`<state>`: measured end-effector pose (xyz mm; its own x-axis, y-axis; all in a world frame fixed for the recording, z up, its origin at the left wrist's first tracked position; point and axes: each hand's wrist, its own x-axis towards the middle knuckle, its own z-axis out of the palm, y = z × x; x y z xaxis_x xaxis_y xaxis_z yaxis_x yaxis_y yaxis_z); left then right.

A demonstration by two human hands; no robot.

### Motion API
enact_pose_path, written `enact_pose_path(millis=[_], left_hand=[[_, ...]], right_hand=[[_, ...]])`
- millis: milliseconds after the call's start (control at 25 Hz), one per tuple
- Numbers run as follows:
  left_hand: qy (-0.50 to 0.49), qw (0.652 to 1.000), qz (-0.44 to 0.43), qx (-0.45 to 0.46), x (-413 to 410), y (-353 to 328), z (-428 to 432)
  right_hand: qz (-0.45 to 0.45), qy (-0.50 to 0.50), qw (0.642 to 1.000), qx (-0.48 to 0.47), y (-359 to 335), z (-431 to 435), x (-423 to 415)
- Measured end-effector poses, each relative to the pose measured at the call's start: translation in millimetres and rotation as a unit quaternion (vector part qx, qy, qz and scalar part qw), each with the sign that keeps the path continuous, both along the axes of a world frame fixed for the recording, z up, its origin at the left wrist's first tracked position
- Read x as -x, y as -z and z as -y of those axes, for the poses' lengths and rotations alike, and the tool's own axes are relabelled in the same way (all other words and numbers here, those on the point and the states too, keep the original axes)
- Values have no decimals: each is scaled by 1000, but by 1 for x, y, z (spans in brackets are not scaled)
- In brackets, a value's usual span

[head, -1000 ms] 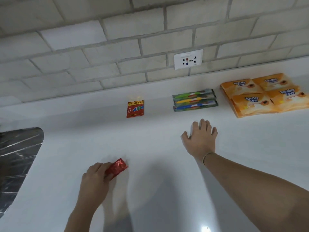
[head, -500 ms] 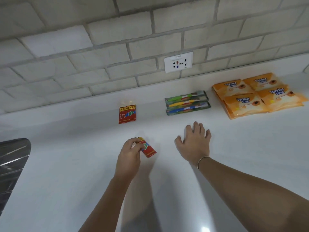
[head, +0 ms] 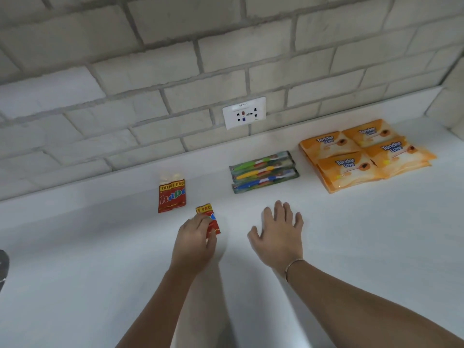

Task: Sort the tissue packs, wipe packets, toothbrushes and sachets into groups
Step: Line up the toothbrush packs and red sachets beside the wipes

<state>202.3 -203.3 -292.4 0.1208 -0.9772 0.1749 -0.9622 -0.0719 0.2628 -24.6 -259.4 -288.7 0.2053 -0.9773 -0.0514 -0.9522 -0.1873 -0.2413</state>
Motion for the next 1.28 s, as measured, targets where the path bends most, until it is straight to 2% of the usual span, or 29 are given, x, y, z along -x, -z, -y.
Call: enact_pose_path(millis=[120, 280, 440, 680, 960, 1280], left_hand=[[-12, 997, 76, 8, -17, -7, 38], [-40, 993, 115, 3, -42, -7, 66], [-63, 994, 93, -16, -53, -2, 77], [-127, 991, 28, 23, -43, 7, 72], [-125, 992, 28, 4, -47, 8, 73], [-103, 991, 54, -69, -51, 17, 75]], right_hand=[[7, 2, 1000, -3, -3, 4, -1], [9, 1, 1000, -8, -4, 3, -3], [7, 5, 1000, -4, -4, 6, -2], [4, 9, 1000, 0, -2, 4, -2], [7, 9, 1000, -5, -6, 4, -4], [7, 10, 1000, -11, -7, 4, -3]])
